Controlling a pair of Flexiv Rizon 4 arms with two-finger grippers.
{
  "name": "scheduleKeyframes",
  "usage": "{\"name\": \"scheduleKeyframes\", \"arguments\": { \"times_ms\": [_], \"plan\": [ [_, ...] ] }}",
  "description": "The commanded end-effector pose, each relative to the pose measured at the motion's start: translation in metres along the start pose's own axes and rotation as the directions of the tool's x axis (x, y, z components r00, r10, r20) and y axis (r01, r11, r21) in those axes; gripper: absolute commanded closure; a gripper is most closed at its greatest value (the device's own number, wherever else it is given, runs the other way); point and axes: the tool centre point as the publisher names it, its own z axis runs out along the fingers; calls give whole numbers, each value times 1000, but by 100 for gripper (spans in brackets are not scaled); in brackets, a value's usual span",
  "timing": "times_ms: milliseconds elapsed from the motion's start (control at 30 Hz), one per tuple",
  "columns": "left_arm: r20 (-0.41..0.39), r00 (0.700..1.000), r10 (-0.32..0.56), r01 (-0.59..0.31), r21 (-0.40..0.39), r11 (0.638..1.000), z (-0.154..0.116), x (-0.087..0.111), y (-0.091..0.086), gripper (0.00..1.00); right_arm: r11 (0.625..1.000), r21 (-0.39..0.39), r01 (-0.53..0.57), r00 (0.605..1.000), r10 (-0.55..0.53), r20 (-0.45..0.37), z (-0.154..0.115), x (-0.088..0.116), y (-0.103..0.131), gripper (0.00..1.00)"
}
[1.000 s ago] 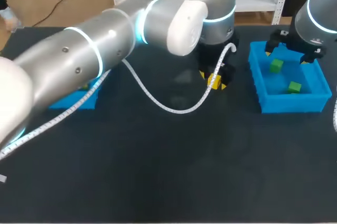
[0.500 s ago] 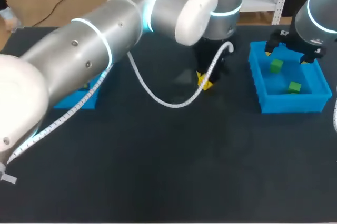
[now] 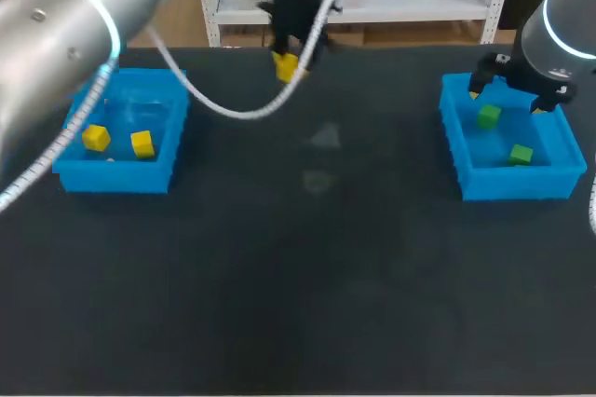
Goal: Put the green cubes in the right bin and the yellow cubes in the left bin.
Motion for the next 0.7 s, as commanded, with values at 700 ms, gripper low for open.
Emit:
{"name": "scheduleKeyframes", "arguments": {
  "times_ms": [700],
  "plan": [
    [133, 915, -381, 384, 6, 923, 23, 192, 175, 100, 1000, 1, -1, 1000, 1, 4, 0, 1, 0, 0]
  ]
}}
